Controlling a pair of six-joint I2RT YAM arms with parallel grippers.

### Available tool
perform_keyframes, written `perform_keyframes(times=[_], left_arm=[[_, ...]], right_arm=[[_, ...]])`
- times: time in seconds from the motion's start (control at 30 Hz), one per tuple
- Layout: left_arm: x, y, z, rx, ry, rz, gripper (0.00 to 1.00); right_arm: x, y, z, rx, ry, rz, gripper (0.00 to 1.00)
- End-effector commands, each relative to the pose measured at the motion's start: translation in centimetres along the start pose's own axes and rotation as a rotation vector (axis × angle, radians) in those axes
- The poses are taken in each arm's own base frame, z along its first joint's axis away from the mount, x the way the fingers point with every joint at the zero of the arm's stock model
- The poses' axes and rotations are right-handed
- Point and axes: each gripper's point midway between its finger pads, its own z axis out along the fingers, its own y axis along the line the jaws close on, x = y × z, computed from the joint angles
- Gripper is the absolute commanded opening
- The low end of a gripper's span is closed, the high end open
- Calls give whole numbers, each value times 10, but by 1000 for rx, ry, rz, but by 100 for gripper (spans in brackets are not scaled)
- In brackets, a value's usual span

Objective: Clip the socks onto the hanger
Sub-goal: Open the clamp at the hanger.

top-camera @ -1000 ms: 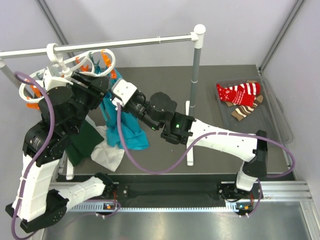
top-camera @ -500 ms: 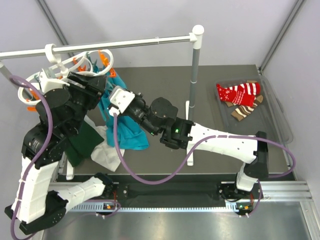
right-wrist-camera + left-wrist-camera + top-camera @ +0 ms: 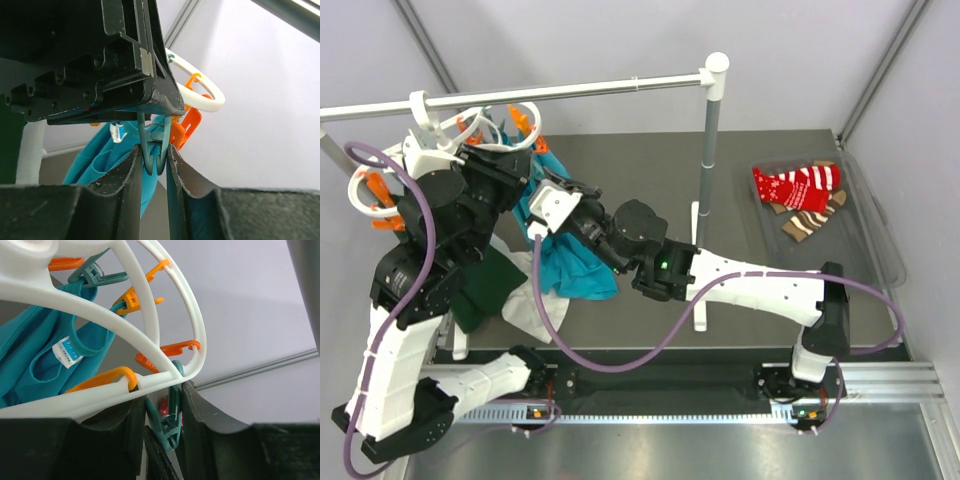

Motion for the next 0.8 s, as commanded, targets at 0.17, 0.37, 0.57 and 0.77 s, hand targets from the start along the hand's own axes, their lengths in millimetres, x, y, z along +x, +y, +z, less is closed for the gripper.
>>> perform_keyframes(times=[0.17, 0.37, 0.57, 0.77], left_arm=[[-12, 0, -2, 22, -61, 11, 0], [-11, -2, -8, 70, -50, 50, 0], [4, -10, -14, 199, -11, 105, 0], [17, -34, -28, 413, 18, 149, 0]], right_arm=[[-15, -12, -12, 71, 4, 38, 62], [-3, -24, -51, 35, 80, 127, 84], [9, -24, -92, -121, 161, 362, 88], [-2, -17, -122, -370, 196, 638, 86]])
